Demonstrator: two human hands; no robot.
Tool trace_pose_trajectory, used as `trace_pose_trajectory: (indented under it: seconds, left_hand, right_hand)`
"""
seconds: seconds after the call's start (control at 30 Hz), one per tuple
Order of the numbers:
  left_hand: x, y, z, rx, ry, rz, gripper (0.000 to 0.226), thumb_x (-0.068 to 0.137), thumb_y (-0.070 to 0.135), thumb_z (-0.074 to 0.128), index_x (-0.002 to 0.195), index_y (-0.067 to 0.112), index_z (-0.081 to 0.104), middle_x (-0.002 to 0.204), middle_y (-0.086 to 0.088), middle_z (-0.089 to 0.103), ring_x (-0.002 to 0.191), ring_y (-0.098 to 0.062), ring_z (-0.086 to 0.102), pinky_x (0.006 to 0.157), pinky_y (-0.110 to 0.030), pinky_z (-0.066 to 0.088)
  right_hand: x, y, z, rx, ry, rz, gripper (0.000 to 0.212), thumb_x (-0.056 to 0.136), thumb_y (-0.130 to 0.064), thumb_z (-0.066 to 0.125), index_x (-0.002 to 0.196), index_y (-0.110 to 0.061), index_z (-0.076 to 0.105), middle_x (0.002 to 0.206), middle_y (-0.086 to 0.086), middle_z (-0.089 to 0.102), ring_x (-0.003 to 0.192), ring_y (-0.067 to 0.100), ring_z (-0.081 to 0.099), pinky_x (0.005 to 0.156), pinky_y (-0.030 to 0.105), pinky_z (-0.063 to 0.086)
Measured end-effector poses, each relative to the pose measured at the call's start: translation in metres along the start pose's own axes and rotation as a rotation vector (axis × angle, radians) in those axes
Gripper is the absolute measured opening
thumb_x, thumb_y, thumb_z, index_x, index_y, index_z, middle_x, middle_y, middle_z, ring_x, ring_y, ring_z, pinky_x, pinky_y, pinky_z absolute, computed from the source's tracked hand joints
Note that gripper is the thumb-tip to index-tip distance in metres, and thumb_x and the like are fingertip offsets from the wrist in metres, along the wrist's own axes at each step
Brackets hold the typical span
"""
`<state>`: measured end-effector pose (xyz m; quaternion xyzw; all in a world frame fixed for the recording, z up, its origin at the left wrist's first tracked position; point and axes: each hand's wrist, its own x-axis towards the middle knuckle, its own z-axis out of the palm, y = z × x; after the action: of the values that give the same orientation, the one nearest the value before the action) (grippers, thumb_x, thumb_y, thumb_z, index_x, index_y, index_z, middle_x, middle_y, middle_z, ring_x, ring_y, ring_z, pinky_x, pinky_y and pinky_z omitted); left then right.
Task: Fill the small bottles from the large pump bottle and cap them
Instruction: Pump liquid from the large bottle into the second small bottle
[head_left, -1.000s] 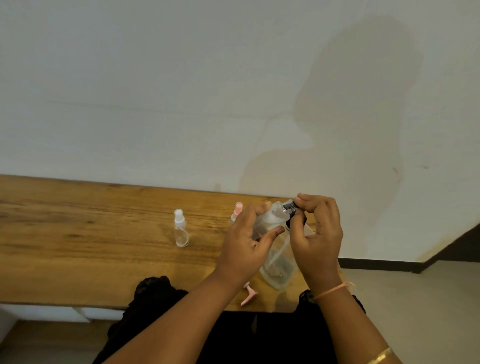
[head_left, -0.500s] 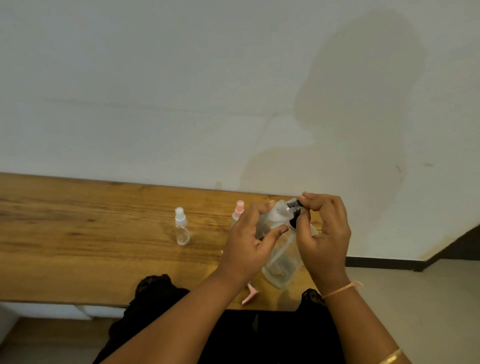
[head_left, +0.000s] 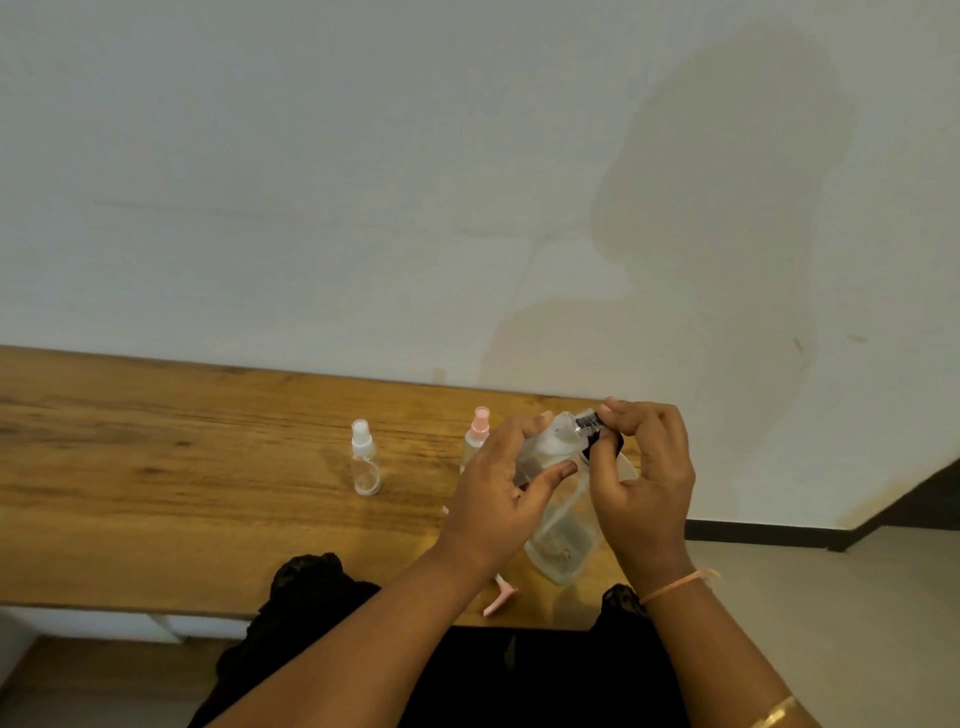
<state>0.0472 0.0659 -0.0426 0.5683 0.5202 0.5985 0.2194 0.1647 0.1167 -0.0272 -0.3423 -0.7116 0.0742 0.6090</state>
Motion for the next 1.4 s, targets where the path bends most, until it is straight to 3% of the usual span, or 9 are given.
trace_pose_trajectory:
  seconds: [0.2,0.4,0.6,0.97,1.1,1.27,1.4]
  left_hand:
    - [0.000,-0.002,0.000,-0.015,0.032,0.054,0.037,0.083,0.023,0.069,0.114,0.010,0.055,0.110,0.019,0.056,0.107,0.006,0.055,0.083,-0.006,0.043]
    - [0.001,-0.003,0.001,-0.037,0.005,0.026,0.036,0.083,0.021,0.070,0.114,0.021,0.052,0.110,0.020,0.056,0.103,0.008,0.056,0.081,-0.007,0.046]
    - [-0.002,0.000,-0.001,-0.019,-0.004,0.017,0.036,0.083,0.025,0.070,0.113,0.027,0.051,0.106,0.023,0.057,0.099,0.008,0.057,0.077,-0.006,0.046]
    - [0.001,-0.001,-0.002,-0.023,0.024,0.064,0.037,0.083,0.025,0.069,0.116,0.026,0.052,0.109,0.022,0.056,0.103,0.001,0.058,0.079,-0.010,0.049]
    - [0.001,-0.002,0.000,-0.004,0.000,0.040,0.038,0.083,0.019,0.071,0.114,0.027,0.050,0.106,0.024,0.055,0.100,0.009,0.056,0.077,-0.008,0.048]
    - [0.000,-0.003,0.000,0.016,-0.020,0.024,0.036,0.083,0.018,0.070,0.114,0.022,0.052,0.107,0.024,0.055,0.100,0.012,0.056,0.077,-0.005,0.045]
    - [0.000,0.001,-0.001,0.011,0.016,0.049,0.038,0.082,0.019,0.070,0.113,0.025,0.050,0.109,0.023,0.053,0.103,0.015,0.052,0.079,-0.001,0.042]
  right_hand:
    - [0.003,-0.007,0.001,0.025,0.017,-0.007,0.020,0.082,-0.005,0.047,0.089,0.001,0.064,0.093,0.002,0.053,0.087,0.009,0.054,0.081,0.009,0.044]
    - [0.001,-0.001,0.004,0.040,0.041,0.003,0.018,0.082,-0.004,0.047,0.086,0.001,0.063,0.093,0.003,0.052,0.089,-0.002,0.052,0.082,0.009,0.044]
    - [-0.001,0.002,0.001,0.035,0.012,-0.006,0.018,0.081,-0.006,0.047,0.085,0.001,0.063,0.092,0.003,0.053,0.088,0.003,0.052,0.082,0.010,0.044]
    - [0.005,-0.005,0.001,0.045,0.013,0.001,0.020,0.081,-0.007,0.045,0.086,-0.001,0.063,0.092,0.001,0.052,0.092,-0.008,0.051,0.080,0.008,0.044]
    - [0.004,0.004,0.003,0.058,0.030,0.005,0.016,0.080,-0.006,0.047,0.083,0.000,0.062,0.091,0.002,0.051,0.092,-0.007,0.051,0.081,0.008,0.044]
    - [0.002,0.007,0.003,0.051,0.018,-0.002,0.017,0.081,-0.007,0.048,0.083,0.002,0.062,0.090,0.003,0.051,0.086,0.006,0.052,0.080,0.010,0.045]
    - [0.003,0.000,0.002,0.038,0.020,0.007,0.016,0.081,-0.006,0.049,0.086,0.000,0.063,0.093,0.002,0.052,0.087,-0.001,0.052,0.080,0.009,0.045]
